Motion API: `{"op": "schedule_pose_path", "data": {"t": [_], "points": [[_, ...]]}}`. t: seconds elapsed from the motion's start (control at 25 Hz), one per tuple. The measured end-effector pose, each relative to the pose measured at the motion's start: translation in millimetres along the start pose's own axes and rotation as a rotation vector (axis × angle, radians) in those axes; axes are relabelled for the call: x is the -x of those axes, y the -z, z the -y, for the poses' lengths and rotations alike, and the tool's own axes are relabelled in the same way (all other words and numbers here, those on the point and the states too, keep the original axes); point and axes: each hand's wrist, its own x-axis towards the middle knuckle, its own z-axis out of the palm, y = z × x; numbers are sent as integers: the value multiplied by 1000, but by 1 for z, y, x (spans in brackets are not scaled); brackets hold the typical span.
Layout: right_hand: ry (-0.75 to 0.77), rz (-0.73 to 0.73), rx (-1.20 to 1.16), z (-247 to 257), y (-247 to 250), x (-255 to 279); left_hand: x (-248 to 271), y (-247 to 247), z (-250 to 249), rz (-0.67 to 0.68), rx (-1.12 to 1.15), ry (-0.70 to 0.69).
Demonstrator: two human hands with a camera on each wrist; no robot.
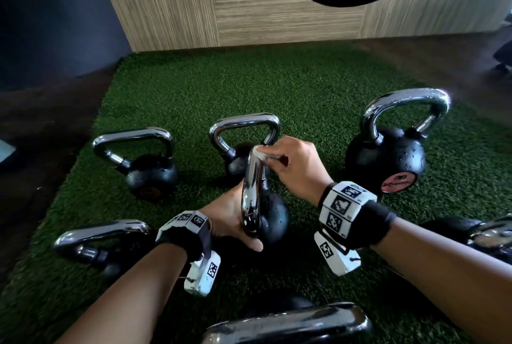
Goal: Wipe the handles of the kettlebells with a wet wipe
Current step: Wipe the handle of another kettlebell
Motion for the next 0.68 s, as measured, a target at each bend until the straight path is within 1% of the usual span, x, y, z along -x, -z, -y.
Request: {"op": "schedule_pose_path", "data": {"t": [0.12, 0.2, 0.24, 0.28, 0.36, 0.4, 0.52, 0.56, 0.68], "points": [[89, 21, -54, 18, 4, 24, -1, 5, -1, 17, -30, 12], [96, 72, -108, 24, 10, 31, -2, 6, -1, 25, -4, -6], [61, 99, -123, 25, 14, 29, -3, 6, -2, 22, 3, -34], [-5, 125, -147, 26, 17, 25, -4, 6, -3, 24, 9, -50], [-149, 168, -237, 27, 20, 23, -5, 6, -6, 41, 40, -50], [-194, 196, -281, 26, 20, 25, -6, 6, -7, 55, 37, -47], [-226, 407, -331, 26, 12, 36, -5, 9, -5, 134, -16, -18], [-216, 441, -331, 26, 9, 39, -5, 9, -5, 147, -21, -1], [-202, 393, -303, 21, 6, 39, -6, 10, -5, 147, 6, 39]]}}
